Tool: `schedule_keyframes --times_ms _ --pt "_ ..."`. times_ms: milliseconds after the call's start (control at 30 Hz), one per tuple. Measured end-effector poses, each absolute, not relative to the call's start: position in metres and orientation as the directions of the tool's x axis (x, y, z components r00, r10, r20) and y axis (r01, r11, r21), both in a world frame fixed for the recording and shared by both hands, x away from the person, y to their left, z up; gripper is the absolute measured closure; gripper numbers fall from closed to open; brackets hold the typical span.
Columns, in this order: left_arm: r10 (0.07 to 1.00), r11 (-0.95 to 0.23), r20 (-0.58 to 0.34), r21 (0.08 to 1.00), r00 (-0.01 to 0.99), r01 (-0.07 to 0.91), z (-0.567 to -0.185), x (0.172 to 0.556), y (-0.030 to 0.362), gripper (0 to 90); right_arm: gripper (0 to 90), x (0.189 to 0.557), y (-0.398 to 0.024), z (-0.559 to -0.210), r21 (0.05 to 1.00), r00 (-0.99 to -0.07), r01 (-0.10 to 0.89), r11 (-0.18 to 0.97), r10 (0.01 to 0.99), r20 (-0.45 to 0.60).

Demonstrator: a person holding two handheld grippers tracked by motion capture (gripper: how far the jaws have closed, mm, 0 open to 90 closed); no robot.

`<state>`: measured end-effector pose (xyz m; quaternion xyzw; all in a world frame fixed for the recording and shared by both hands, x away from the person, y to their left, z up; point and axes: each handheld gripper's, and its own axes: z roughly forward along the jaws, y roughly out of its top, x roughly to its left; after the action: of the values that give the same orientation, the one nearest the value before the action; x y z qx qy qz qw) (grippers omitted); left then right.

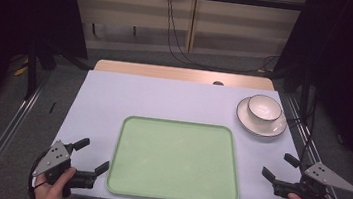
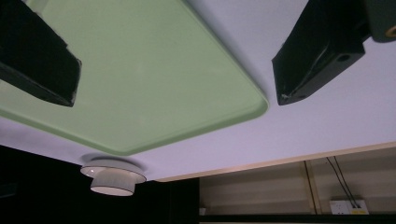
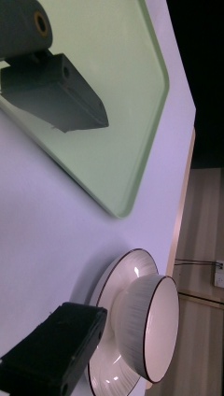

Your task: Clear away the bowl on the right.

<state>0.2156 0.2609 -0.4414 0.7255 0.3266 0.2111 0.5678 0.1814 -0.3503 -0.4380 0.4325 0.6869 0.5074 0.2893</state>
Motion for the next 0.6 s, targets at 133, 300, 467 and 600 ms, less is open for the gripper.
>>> schedule_keyframes --times_ms 133,300,467,600 --pt "0.715 -0.141 -0.064 0.962 0.696 0.234 -0.4414 0.2155 0.2614 1.0 7.3 0.1814 -0.3486 -0.4380 0.944 -0.467 0.308 0.117 0.883 0.043" --pt "0.716 -0.137 -0.068 0.962 0.695 0.236 -0.4416 0.2161 0.2608 0.9 7.2 0.1825 -0.3489 -0.4384 0.940 -0.478 0.319 0.125 0.877 0.045" --pt "0.715 -0.138 -0.068 0.962 0.695 0.236 -0.4417 0.2159 0.2609 0.9 6.2 0.1839 -0.3495 -0.4377 0.933 -0.480 0.334 0.130 0.876 0.050" --pt "0.715 -0.139 -0.067 0.962 0.696 0.235 -0.4417 0.2159 0.2614 0.9 6.5 0.1850 -0.3519 -0.4371 0.929 -0.479 0.348 0.126 0.875 0.061"
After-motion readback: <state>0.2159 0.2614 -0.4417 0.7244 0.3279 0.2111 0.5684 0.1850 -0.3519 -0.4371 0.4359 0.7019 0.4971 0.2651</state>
